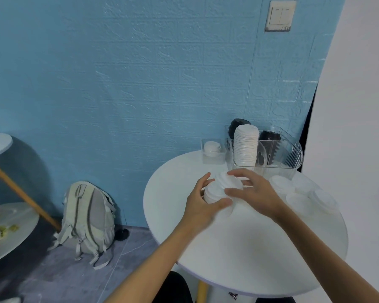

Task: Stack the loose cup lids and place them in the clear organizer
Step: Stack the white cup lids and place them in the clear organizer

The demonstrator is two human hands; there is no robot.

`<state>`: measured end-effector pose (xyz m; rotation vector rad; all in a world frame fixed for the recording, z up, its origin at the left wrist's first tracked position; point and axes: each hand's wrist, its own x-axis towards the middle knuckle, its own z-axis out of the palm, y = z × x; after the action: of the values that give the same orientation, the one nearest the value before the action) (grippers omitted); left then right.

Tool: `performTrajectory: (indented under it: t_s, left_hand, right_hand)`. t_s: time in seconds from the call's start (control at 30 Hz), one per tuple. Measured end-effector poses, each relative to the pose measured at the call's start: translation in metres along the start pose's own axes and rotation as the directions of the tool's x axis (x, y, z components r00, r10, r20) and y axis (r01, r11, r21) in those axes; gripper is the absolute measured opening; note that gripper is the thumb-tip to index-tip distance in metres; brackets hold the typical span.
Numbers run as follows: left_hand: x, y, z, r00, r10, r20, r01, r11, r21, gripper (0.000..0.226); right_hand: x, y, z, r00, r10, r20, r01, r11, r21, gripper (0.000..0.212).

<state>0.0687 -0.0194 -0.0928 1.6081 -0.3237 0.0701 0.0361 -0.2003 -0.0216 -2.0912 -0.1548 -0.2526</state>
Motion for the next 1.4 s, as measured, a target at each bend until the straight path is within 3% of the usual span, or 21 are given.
performTrajectory:
  t_s: [0.3, 0.43, 0.8, 0.93, 1.03, 1.13, 1.3, 1.4]
  left_hand:
    - [-0.003, 0.000, -0.001, 0.998, 0.062, 0.021, -0.062, 0.998, 0.026, 0.085]
    - [-0.003, 0.002, 0.000, 0.998, 0.058, 0.018, -0.058, 0.998, 0.016, 0.075]
    - [-0.006, 0.002, 0.004, 0.997, 0.069, 0.037, -0.070, 0.998, 0.012, 0.064]
    - [-0.005, 0.002, 0.003, 0.997, 0.063, 0.042, -0.063, 0.998, 0.007, 0.063]
    - [-0.004, 0.001, 0.004, 0.998, 0.042, 0.040, -0.042, 0.999, 0.005, 0.061]
    - [-0.002, 0.000, 0.004, 0.999, 0.039, 0.036, -0.039, 0.999, 0.010, 0.062]
    - [-0.002, 0.000, 0.004, 0.999, 0.035, 0.041, -0.036, 0.999, 0.004, 0.062]
    - [-0.002, 0.001, 0.004, 0.998, 0.046, 0.044, -0.046, 0.999, 0.010, 0.062]
  right_hand:
    - [-0.006, 0.009, 0.028, 1.000, 0.001, 0.025, -0.002, 1.000, 0.027, 0.037]
    - [-0.006, 0.014, 0.036, 0.998, -0.036, -0.047, 0.038, 0.999, 0.031, 0.020]
    - [-0.013, 0.025, 0.056, 0.986, 0.003, -0.164, 0.012, 0.996, 0.089, 0.018]
    - [-0.014, 0.017, 0.046, 0.996, 0.000, -0.085, 0.005, 0.998, 0.065, 0.016]
    - [0.000, 0.014, 0.023, 0.979, 0.054, -0.198, -0.048, 0.998, 0.035, 0.024]
    - [0.019, 0.020, 0.003, 0.927, 0.066, -0.368, -0.140, 0.974, -0.176, 0.025]
    - [0.041, 0.032, 0.002, 0.950, 0.161, -0.268, -0.256, 0.893, -0.370, 0.064]
    - [0.046, 0.039, 0.004, 0.957, 0.256, -0.137, -0.291, 0.847, -0.445, 0.072]
